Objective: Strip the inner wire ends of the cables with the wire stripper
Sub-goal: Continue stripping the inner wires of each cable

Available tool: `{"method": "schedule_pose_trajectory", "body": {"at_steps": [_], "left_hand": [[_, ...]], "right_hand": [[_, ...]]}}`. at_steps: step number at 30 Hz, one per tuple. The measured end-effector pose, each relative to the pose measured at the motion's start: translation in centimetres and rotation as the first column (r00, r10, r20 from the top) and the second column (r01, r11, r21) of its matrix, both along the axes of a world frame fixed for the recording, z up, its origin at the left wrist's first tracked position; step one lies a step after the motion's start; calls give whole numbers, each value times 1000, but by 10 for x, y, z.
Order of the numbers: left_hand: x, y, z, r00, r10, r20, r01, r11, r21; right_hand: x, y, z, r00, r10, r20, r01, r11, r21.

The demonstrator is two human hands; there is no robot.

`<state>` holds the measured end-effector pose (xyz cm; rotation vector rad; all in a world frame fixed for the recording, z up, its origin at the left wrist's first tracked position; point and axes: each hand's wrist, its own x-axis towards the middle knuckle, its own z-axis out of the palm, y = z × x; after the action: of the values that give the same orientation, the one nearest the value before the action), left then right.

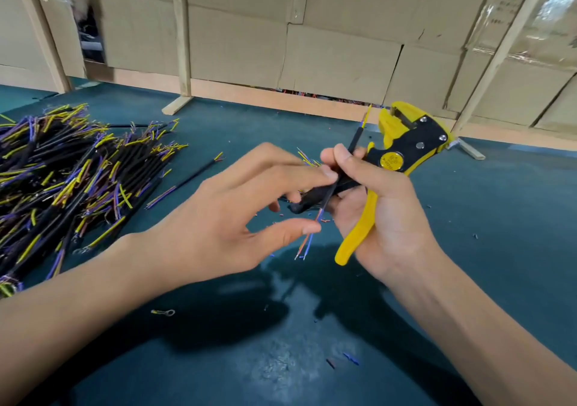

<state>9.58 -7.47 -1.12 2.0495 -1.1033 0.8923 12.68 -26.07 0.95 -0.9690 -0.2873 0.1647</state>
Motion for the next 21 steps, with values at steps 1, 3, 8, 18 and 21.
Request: {"method": "schedule_pose_trajectory", "body": {"at_steps": [1, 3, 8, 18, 21], "left_hand": [[-2, -2, 0, 1000, 15, -21, -15, 1000, -13], [-7, -6, 1, 992, 71, -103, -80, 992, -94], [-15, -20, 1, 909, 152, -387, -239, 953, -188], [-14, -27, 1, 542, -241, -805, -33, 951, -308], [-12, -28, -1, 489, -283, -825, -30, 940, -341]], "right_hand": [[-1, 1, 0, 1000, 6, -16, -6, 1000, 14], [-2, 1, 1, 999, 14, -48, -11, 999, 53], [-3, -2, 4, 995, -24, -99, 31, 997, 72], [0, 4, -4, 977, -207, 56, 209, 977, -47], [-2, 5, -7, 970, -219, 109, 230, 968, -97]]}}
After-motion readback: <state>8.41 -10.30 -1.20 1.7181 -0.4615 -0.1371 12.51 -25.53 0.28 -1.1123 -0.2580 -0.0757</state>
